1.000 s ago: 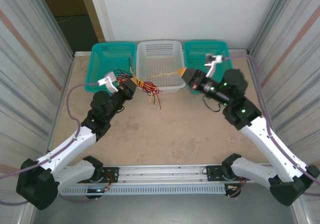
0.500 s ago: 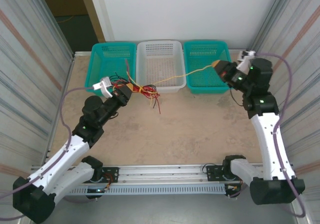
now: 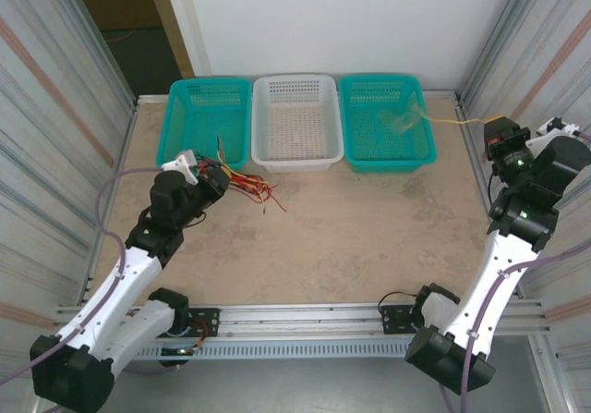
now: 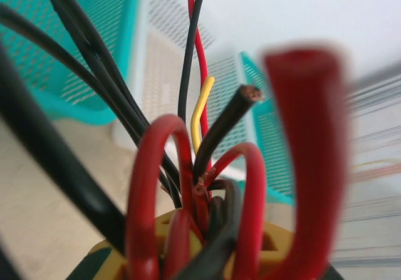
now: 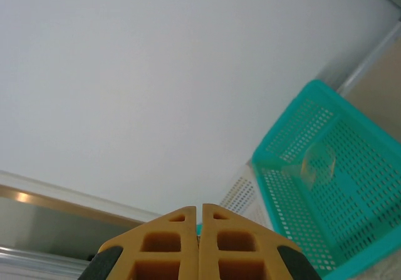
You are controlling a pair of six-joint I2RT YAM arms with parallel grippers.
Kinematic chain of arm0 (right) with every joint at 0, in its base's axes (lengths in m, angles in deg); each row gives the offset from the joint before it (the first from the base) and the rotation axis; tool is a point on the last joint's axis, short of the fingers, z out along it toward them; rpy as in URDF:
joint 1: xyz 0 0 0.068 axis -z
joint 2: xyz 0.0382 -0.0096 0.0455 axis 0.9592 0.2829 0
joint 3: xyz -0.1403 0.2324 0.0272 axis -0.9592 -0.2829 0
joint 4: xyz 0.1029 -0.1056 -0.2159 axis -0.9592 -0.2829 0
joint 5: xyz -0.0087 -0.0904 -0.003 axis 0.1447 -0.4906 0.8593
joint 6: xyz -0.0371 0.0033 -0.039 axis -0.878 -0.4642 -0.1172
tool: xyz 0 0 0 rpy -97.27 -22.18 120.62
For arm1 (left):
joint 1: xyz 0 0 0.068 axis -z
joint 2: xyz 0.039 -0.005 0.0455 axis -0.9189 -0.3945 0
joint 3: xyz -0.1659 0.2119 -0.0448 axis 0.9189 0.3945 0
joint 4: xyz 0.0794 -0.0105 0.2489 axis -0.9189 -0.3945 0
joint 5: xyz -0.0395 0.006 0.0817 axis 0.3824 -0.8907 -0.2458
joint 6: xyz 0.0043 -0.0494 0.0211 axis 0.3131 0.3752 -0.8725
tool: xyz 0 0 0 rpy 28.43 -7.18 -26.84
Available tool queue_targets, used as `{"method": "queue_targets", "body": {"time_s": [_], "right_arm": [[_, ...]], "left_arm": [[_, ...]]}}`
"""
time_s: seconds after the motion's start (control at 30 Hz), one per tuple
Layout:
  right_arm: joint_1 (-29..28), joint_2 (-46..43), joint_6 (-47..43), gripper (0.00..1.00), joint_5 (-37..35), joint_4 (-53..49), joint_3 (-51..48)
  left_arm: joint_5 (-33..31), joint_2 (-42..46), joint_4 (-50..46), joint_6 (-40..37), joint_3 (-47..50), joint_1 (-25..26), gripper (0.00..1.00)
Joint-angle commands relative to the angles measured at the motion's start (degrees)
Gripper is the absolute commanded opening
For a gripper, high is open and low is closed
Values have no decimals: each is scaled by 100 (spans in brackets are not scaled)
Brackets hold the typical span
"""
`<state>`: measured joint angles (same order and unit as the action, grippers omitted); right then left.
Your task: Untangle the cables
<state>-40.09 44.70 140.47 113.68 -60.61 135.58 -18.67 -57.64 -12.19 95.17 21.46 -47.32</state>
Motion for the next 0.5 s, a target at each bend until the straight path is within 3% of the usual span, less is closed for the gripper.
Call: {"method": "queue_targets", "body": {"time_s": [0.0,0.13,0.37,0.47], "right_arm": [[24,11,12,0,87,185,434],[-123,72,-35,0,152,270,584],[-515,45,-586,0,29,-224,869],[-792,48,-902,0,-171,-487,959]], "left_arm": [[-5,-103,-464,-150,-56,-46,0],[522,-429,137,-56,87,208,0],[196,-1479,804,-312,-145,1724,0],[74,-1978,1041,-186,-185,2046,0]]}}
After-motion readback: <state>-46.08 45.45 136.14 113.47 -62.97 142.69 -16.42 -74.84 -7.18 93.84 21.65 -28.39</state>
